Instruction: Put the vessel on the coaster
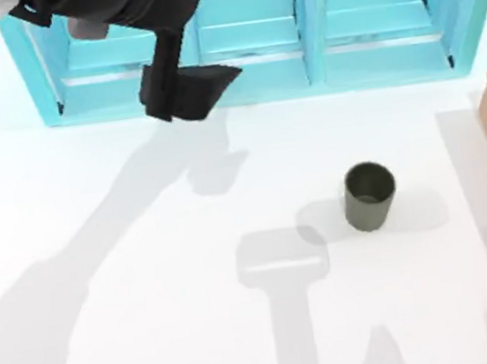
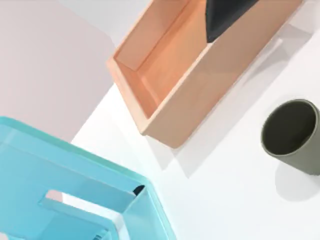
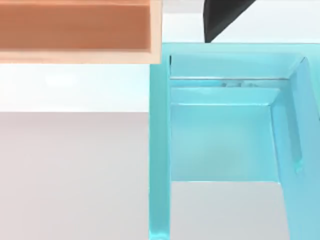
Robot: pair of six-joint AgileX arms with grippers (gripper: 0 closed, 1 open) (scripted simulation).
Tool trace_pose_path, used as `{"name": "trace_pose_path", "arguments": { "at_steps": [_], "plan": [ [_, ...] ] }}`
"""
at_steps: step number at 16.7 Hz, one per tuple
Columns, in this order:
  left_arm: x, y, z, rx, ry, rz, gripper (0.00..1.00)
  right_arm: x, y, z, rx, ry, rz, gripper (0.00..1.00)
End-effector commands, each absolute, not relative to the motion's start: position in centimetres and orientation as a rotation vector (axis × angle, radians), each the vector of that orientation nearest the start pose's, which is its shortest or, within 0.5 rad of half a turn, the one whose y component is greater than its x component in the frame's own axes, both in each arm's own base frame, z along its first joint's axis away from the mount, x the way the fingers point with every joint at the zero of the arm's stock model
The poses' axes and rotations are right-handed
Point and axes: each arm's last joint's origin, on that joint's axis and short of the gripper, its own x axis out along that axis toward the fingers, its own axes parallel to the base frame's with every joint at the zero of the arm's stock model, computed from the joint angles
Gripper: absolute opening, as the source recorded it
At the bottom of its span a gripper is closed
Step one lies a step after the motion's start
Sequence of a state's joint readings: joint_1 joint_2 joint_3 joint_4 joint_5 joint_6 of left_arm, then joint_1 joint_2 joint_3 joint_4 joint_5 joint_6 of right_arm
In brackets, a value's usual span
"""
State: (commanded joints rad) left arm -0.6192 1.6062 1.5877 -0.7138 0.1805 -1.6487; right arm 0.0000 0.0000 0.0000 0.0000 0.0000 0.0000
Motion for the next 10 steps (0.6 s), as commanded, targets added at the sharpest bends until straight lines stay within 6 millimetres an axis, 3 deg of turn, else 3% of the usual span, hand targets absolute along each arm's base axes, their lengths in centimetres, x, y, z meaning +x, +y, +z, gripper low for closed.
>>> {"name": "trace_pose_path", "arguments": {
  "at_steps": [5, 10],
  "plan": [
    [32.0, -29.7, 30.1, -1.387, 1.390, 0.511, 1.00, 10.6, -0.1, 16.0, 0.000, 0.000, 0.000, 1.00],
    [32.7, -34.7, 25.4, -1.368, 1.406, 0.914, 1.00, 10.6, -0.1, 16.0, 0.000, 0.000, 0.000, 1.00]
  ]
}}
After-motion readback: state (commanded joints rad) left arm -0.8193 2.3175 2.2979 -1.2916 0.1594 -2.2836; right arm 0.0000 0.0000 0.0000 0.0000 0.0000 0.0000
